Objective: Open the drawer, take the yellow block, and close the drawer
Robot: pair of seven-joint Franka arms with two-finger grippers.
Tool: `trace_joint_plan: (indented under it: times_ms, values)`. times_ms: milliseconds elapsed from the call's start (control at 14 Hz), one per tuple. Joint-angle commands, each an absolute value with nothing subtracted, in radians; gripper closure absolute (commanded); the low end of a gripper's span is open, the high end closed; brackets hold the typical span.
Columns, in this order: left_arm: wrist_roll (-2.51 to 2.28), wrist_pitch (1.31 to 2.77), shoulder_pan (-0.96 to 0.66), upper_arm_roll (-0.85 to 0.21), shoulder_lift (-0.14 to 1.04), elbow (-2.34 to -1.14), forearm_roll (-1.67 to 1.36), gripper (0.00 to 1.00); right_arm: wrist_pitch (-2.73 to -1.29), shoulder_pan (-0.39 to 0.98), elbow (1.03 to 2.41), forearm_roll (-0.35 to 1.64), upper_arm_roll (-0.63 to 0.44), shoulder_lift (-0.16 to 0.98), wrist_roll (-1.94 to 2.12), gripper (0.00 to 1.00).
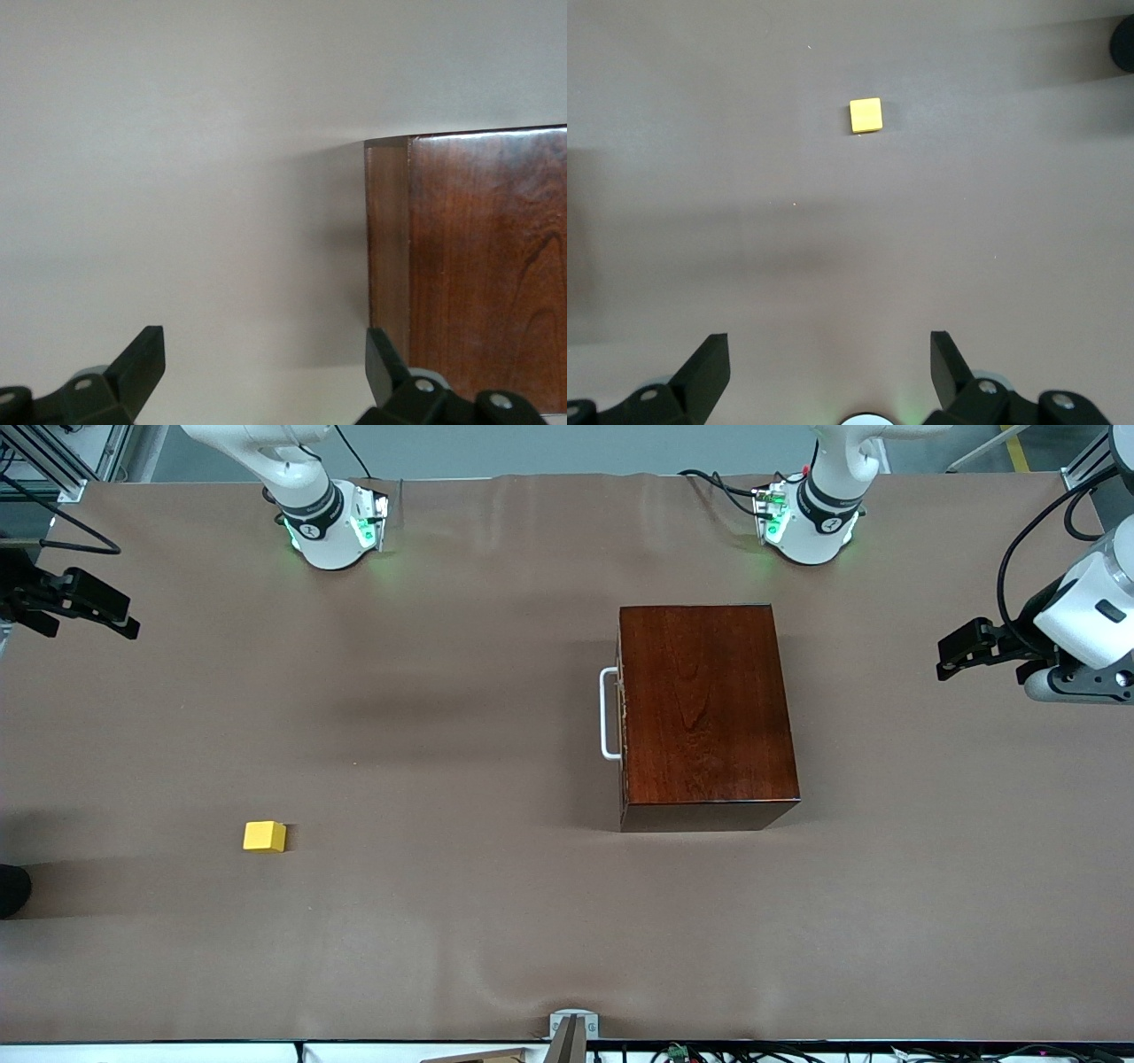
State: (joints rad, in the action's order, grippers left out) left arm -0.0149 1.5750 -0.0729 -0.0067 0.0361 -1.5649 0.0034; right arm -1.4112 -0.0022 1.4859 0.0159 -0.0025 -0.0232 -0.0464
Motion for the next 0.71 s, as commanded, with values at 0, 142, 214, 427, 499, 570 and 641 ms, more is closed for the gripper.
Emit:
trace_joint_plan:
  times_ms: [0,142,214,427,499,570,641]
  values:
    - [0.008,1.58,-0.071,-0.006,0.021,-1.568,0.028,0.0,-1.417,-0.017,1.493,0.008,0.008,-0.034,-0.055,0.0]
    - [0.002,1.583,-0.072,-0.008,0.021,-1.569,0.028,0.0,-1.414,-0.017,1.493,0.008,0.008,-0.034,-0.055,0.0]
    - [-0.002,1.583,-0.072,-0.009,0.021,-1.569,0.028,0.0,-1.414,-0.017,1.493,0.008,0.008,-0.034,-0.055,0.0]
    - [-0.009,1.594,-0.072,-0.009,0.021,-1.569,0.028,0.0,-1.417,-0.017,1.493,0.008,0.008,-0.034,-0.055,0.0]
    - [-0.009,1.594,-0.072,-0.009,0.021,-1.569,0.028,0.0,-1.416,-0.017,1.493,0.008,0.008,-0.034,-0.055,0.0]
    - [-0.009,1.594,-0.069,-0.009,0.021,-1.571,0.026,0.0,-1.414,-0.018,1.493,0.008,0.008,-0.034,-0.055,0.0]
    - [-0.009,1.594,-0.068,-0.008,0.021,-1.571,0.026,0.0,-1.411,-0.02,1.493,0.008,0.006,-0.035,-0.055,0.0]
